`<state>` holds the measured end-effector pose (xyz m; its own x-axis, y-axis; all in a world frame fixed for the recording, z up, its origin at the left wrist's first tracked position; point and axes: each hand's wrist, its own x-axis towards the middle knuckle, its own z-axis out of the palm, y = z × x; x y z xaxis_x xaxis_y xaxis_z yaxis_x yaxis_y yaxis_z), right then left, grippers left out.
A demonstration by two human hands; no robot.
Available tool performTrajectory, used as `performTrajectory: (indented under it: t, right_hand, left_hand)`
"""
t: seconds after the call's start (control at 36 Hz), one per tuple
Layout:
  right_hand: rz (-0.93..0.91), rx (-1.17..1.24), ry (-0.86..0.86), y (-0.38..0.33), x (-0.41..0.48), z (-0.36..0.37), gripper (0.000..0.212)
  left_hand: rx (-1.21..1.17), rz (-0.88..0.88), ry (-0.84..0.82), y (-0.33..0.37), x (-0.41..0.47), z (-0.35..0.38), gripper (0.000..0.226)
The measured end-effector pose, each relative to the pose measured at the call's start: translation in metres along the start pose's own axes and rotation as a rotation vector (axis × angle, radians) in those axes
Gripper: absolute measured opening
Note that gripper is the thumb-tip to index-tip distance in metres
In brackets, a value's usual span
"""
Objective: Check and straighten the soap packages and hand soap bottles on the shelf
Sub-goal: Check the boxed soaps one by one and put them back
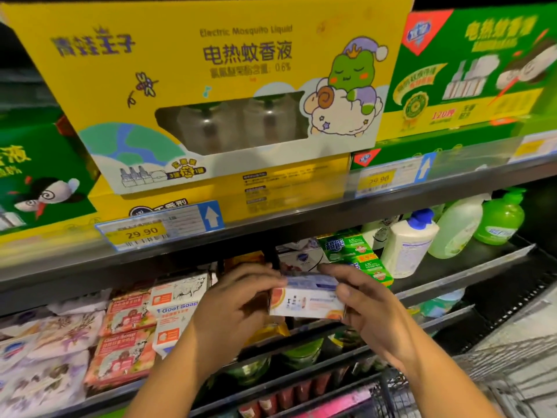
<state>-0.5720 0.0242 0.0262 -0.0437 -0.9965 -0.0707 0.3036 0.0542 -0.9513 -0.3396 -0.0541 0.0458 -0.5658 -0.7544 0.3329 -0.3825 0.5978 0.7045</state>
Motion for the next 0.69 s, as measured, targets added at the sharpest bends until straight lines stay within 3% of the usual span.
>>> performTrajectory:
  t: [0.11,0.17,0.36,0.5,0.64,0.69]
  right_hand:
    - [-0.047,-0.118,-0.010,0.000,0.001,0.005,0.059]
    - [-0.053,-0.216,-0.014,-0.002,0.004,0.012,0.053]
    - [-0.080,-0.299,-0.113,0.012,0.023,0.054,0.075]
    - [-0.116,-0.452,-0.191,0.013,0.035,0.097,0.038]
    - [-0.057,-0.774,-0.247,0.024,0.045,0.142,0.035]
    - [-0.036,-0.906,-0.273,0.032,0.050,0.164,0.031]
  left_hand:
    - [0.016,-0.046,-0.276,-0.003,-0.007,-0.008,0.078]
    - [0.087,-0.060,-0.327,-0.004,-0.009,-0.013,0.087]
    - [0.286,-0.072,-0.165,-0.011,-0.021,-0.037,0.071]
    - [0.208,-0.178,-0.003,-0.037,-0.058,-0.072,0.069]
    - [0.065,-0.290,0.198,-0.067,-0.102,-0.114,0.059]
    - [0.135,-0.295,0.261,-0.084,-0.118,-0.132,0.058]
